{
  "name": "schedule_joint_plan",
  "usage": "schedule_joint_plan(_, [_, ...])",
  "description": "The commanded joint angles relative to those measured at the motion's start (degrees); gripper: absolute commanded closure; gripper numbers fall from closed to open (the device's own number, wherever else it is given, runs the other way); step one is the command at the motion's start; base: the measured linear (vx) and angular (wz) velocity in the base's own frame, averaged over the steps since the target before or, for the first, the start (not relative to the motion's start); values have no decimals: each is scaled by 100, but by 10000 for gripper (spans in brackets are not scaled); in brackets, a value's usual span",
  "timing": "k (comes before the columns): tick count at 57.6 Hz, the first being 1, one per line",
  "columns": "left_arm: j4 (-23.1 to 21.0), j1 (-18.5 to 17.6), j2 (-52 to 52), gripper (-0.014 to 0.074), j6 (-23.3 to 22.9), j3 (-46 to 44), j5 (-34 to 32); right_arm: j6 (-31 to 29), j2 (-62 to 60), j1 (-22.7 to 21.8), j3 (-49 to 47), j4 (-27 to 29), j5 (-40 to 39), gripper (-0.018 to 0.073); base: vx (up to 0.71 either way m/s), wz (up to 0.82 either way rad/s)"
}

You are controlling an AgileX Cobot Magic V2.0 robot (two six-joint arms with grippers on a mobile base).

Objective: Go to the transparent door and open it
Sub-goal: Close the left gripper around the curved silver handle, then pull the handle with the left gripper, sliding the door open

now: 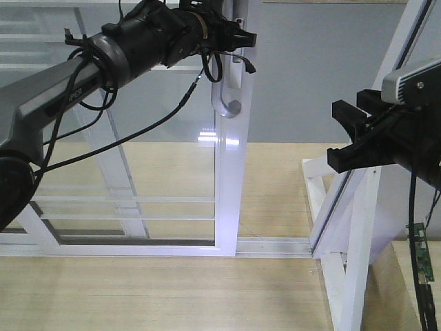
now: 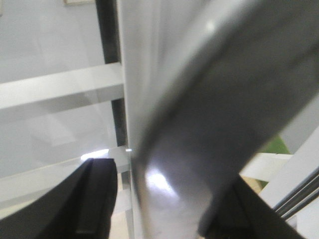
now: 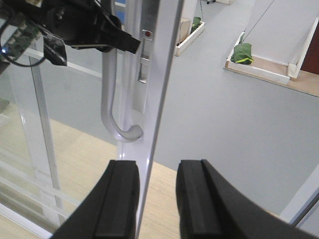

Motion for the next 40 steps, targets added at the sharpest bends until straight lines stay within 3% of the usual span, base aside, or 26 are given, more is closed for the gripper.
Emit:
schedule_joint_plan(1, [283, 217, -599, 145, -28, -221, 9, -70, -77, -11, -187, -6, -505, 277, 0, 0])
schedule_joint_plan(10, [346, 245, -718, 153, -28, -221, 773, -70, -77, -11, -187, -6, -505, 277, 0, 0])
schedule_joint_plan(17, [761, 245, -737, 167, -15, -221, 1408, -75, -77, -11, -187, -6, -505, 277, 0, 0])
schedule_joint_plan(23, [1055, 245, -737, 170, -10, -221, 1265, -75, -77, -11, -187, -6, -505, 277, 0, 0])
schedule_joint_plan(40, [986, 341, -895, 171, 251, 185, 1019, -163, -77, -11, -187, -11, -259, 277, 0, 0])
